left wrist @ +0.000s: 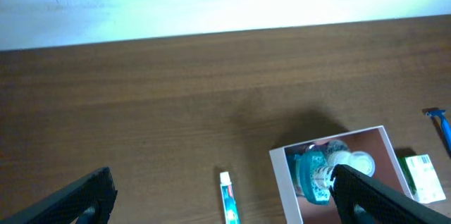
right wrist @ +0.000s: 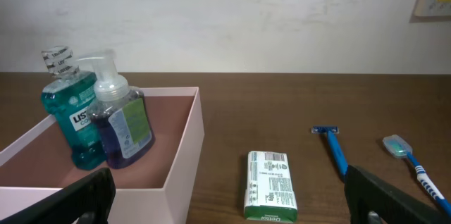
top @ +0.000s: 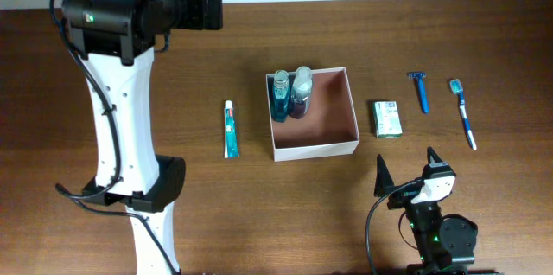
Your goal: Pack container
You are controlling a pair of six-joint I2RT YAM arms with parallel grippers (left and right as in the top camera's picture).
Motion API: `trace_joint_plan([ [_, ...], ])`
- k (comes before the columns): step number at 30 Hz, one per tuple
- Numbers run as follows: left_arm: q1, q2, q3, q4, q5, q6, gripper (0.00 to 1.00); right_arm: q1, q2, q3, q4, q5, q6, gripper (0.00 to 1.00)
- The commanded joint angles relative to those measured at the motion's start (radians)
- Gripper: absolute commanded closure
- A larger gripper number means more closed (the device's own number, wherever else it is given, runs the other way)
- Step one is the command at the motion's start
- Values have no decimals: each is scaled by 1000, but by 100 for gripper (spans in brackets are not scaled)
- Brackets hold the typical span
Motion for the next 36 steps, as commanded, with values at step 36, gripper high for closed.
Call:
trace_joint_plan([
  [36, 199, -99, -819, 34, -26, -114, 1, -3, -11, -5, -6, -2, -7, 1],
])
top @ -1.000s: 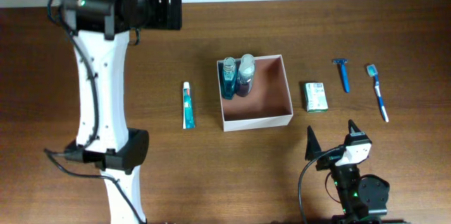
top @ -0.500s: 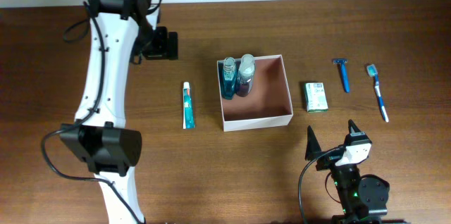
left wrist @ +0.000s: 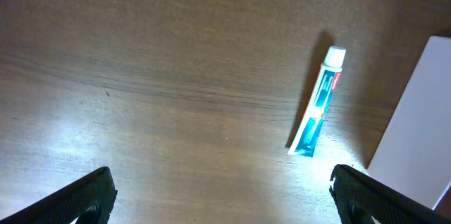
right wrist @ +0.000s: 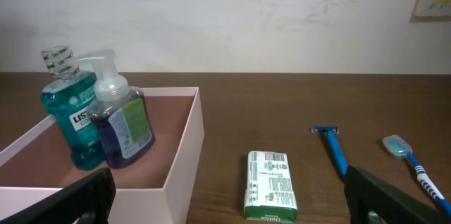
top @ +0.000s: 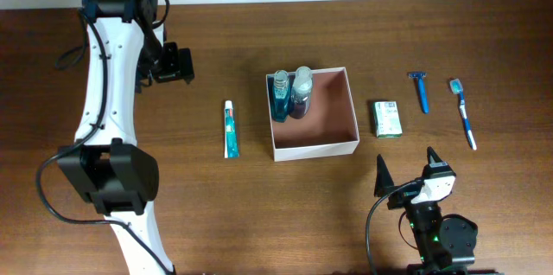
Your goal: Pack container
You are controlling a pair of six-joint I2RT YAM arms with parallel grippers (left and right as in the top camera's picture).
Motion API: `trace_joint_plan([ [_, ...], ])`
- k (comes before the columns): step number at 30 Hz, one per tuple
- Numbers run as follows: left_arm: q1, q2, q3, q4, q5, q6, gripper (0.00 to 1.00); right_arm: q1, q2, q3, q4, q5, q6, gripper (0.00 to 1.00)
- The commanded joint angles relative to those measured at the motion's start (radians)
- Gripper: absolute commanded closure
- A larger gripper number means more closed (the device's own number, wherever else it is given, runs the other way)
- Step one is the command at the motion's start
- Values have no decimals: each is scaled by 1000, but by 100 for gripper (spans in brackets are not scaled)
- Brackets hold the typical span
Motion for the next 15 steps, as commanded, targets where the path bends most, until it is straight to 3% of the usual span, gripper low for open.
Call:
trace_joint_plan([
  [1, 5, -35, -6, 2, -10, -17, 1, -3, -11, -5, -6, -2, -6, 1],
  [15, 5, -35, -6, 3, -10, -17, 1, -3, -11, -5, 10, -17, -6, 1],
])
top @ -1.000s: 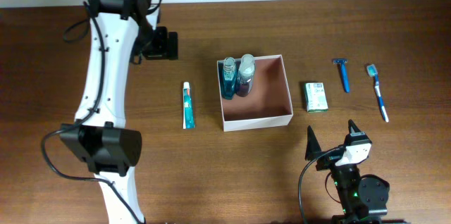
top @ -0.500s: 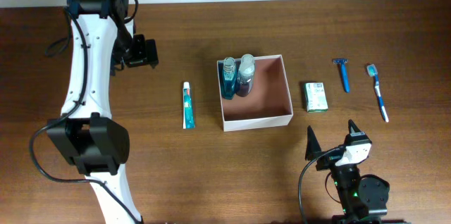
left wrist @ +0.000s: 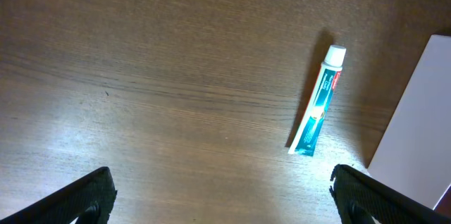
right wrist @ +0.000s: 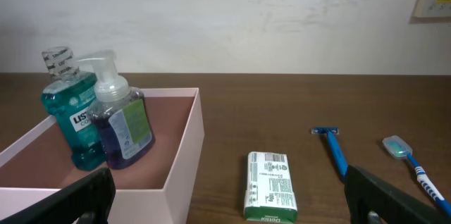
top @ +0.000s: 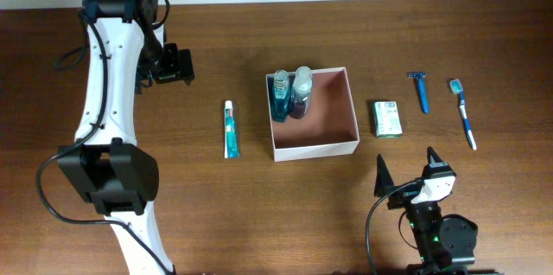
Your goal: Pack container
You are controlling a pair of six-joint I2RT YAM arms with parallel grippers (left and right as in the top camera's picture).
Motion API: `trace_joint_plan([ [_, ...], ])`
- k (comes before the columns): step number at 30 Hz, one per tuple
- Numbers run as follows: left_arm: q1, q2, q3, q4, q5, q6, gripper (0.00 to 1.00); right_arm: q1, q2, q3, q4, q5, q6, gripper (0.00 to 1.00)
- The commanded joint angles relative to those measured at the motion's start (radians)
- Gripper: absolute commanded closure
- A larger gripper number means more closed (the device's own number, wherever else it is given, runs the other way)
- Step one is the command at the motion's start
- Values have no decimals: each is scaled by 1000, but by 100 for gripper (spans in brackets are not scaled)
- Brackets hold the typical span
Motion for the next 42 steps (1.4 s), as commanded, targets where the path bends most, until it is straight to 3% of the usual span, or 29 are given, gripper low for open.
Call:
trace_joint_plan([
  [1, 5, -35, -4, 2, -10, -17, 1, -3, -11, -5, -3, -33, -6, 1],
  [7, 5, -35, -4, 2, -10, -17, 1, -3, -9, -5, 49, -142, 122, 1],
  [13, 5, -35, -5, 2, -10, -17, 1, -3, -8, 59, 262, -266, 121, 1],
  [19, 5, -35, -5, 2, -10, -17, 1, -3, 60, 298, 190, -178, -4, 1],
  [25, 5, -35, -5, 2, -10, -17, 1, -4, 373, 687, -147, -119, -172, 1],
  [36, 5, -35, -5, 2, -10, -17, 1, -5, 1202, 1578, -979, 56, -199, 1],
  [42, 5, -35, -5, 2, -10, -17, 1, -5, 1551, 1880, -1293, 56, -220, 2],
])
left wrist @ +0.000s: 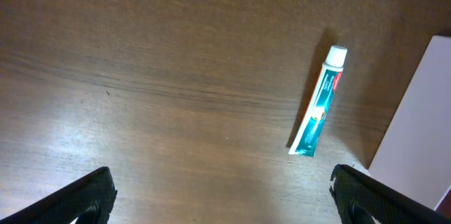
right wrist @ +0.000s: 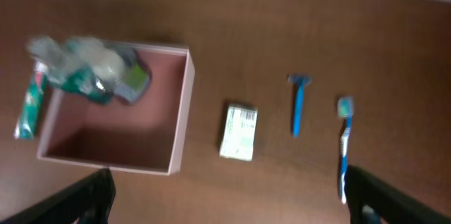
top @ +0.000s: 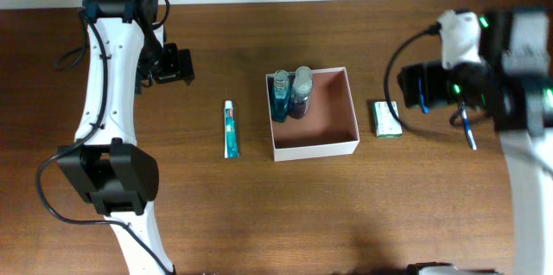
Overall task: Pack container
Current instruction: 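Move the right gripper forward over the green Dettol soap bar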
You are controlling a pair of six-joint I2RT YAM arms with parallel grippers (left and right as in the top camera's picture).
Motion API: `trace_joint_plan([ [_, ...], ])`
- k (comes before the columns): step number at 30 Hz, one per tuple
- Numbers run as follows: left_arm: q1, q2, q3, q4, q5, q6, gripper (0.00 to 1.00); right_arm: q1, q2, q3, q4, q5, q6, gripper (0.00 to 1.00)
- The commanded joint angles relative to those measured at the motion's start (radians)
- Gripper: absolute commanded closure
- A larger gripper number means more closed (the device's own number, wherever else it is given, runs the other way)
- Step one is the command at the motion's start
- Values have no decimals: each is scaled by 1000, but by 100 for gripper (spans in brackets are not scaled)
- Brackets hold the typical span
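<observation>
The pink open box (top: 333,124) stands mid-table with a teal mouthwash bottle (top: 279,93) and a purple pump bottle (top: 300,92) in its left corner. A toothpaste tube (top: 230,128) lies left of the box, also seen as toothpaste (left wrist: 318,110). Right of the box lie a green soap pack (right wrist: 239,132), a blue razor (right wrist: 298,104) and a toothbrush (right wrist: 344,139). My left gripper (left wrist: 222,206) is open over bare wood, left of the tube. My right gripper (right wrist: 225,206) is open, high above the soap pack. Both hold nothing.
The wooden table (top: 259,214) runs to a white wall at the back. My left arm (top: 108,93) stretches along the left side. My right arm (top: 484,67) hangs over the right side and covers part of the razor in the overhead view.
My right arm has left its low place at the table's front edge and is now high over the right side, looking down on box, soap, razor and toothbrush. The left arm is unchanged.
First my left arm was raised at the back left, looking across the table, with the right gripper low at the front edge. Then the left gripper was over the wood beside the toothpaste and stayed there. Now the right arm is up over the right-hand items.
</observation>
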Motion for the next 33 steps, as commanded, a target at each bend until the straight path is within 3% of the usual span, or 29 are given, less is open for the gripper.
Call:
trace_joint_plan([
  [1, 5, -34, -3, 2, -7, -13, 1, -5, 134, 92, -55, 24, -19, 2],
  [13, 5, -34, -3, 2, -7, -13, 1, -5, 397, 93, -59, 104, -18, 1],
  [18, 5, -34, -3, 2, -7, -13, 1, -5, 439, 89, -68, 15, -15, 1],
  [33, 5, -34, -3, 2, -7, -13, 1, -65, 579, 37, -20, 22, -15, 1],
])
